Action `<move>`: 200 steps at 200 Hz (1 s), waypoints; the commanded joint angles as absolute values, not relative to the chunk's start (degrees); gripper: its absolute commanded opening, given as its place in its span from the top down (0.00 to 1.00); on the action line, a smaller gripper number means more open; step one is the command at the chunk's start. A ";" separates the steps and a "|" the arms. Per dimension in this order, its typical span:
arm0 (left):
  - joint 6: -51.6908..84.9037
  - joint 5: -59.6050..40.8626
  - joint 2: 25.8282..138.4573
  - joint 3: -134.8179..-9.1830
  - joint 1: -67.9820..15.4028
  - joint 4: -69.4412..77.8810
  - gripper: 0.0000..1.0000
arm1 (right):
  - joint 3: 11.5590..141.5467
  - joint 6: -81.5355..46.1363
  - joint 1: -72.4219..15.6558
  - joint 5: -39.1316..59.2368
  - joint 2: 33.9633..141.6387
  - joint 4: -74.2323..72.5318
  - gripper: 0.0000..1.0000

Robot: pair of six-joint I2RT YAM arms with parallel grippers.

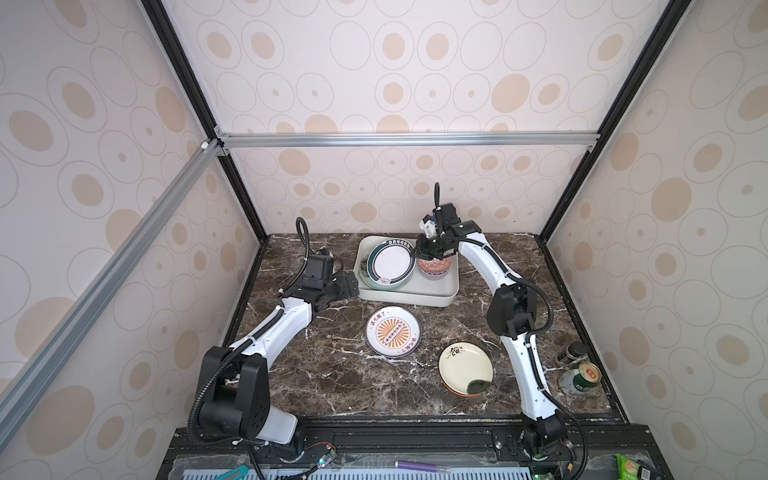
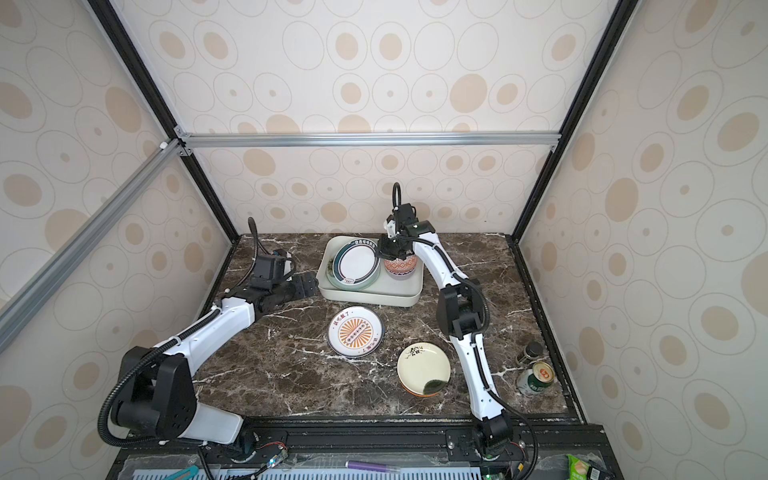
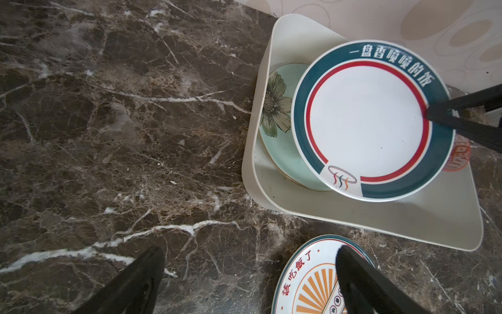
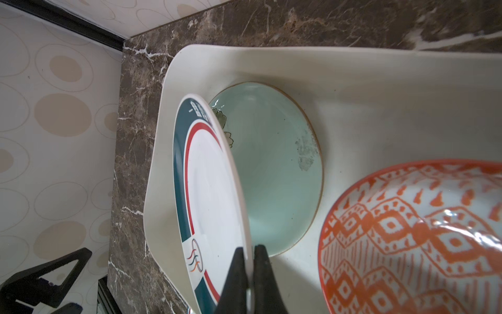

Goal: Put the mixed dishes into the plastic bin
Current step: 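Carry the upright plate with the right gripper into the bin, then lower the plate onto the mint-green plate and open the right gripper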

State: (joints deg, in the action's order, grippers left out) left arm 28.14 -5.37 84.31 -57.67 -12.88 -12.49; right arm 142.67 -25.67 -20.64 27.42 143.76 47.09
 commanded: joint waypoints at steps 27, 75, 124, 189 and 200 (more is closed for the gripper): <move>26.81 -6.35 86.91 -58.80 -12.14 -12.15 0.01 | 147.04 -29.22 -20.82 29.25 148.56 43.82 1.00; 26.98 -5.80 88.59 -58.36 -12.04 -12.04 0.01 | 150.43 -29.16 -20.87 28.14 152.76 42.53 1.00; 27.25 -6.06 89.29 -57.75 -12.08 -11.86 0.01 | 151.26 -29.87 -21.57 29.00 155.82 42.08 0.95; 27.73 -6.90 89.30 -56.78 -12.04 -10.80 0.01 | 149.15 -28.40 -22.29 27.51 154.31 43.81 0.68; 27.86 -7.25 89.08 -56.62 -12.06 -10.65 0.01 | 147.82 -28.15 -22.26 27.36 153.20 43.30 0.67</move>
State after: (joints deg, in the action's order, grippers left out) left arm 28.05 -6.44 89.25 -57.04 -12.58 -11.44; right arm 149.73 -29.19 -21.91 28.18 154.52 42.19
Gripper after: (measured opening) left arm 0.991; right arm 0.321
